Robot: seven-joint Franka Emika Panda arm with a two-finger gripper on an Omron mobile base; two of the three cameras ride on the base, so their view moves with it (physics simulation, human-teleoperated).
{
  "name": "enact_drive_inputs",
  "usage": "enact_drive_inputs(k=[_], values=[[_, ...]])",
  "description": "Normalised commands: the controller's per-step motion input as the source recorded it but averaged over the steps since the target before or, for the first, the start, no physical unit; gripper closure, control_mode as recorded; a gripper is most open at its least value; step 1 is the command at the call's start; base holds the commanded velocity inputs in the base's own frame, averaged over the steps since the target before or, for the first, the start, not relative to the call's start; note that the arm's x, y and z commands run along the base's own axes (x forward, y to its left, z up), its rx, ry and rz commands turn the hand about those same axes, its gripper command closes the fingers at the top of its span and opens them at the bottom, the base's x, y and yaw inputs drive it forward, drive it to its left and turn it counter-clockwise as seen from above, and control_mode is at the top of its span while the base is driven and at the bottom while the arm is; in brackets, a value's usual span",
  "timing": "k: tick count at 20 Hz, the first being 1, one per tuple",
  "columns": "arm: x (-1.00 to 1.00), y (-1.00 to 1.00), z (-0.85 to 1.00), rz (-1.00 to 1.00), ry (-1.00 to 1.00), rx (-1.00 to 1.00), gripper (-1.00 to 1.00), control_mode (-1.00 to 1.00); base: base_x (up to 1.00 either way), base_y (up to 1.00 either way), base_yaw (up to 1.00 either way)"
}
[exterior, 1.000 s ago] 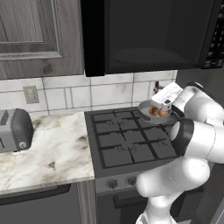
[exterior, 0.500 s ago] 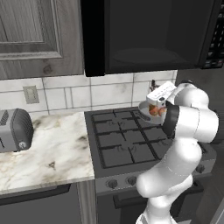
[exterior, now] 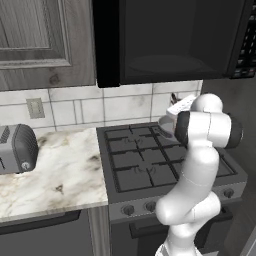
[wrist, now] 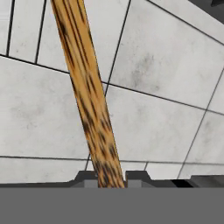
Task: Put the onion and onion in the pot. Retrieve the spatula and lightly stir the vegetables in the pot.
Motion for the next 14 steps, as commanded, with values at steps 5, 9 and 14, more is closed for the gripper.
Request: enact_drive_inputs(k=[5, 9, 14], values=[[0.34, -0.25, -0.13, -0.03, 0.01, 0.0, 1.0, -1.0, 0.0, 0.0, 0.0], [0.12, -0.22, -0.25, -0.03, 0.02, 0.0, 1.0, -1.0, 0.0, 0.0, 0.0], [-0.04, -0.02, -0.26, -0.03, 0.09, 0.0, 1.0, -1.0, 0.0, 0.0, 0.0]])
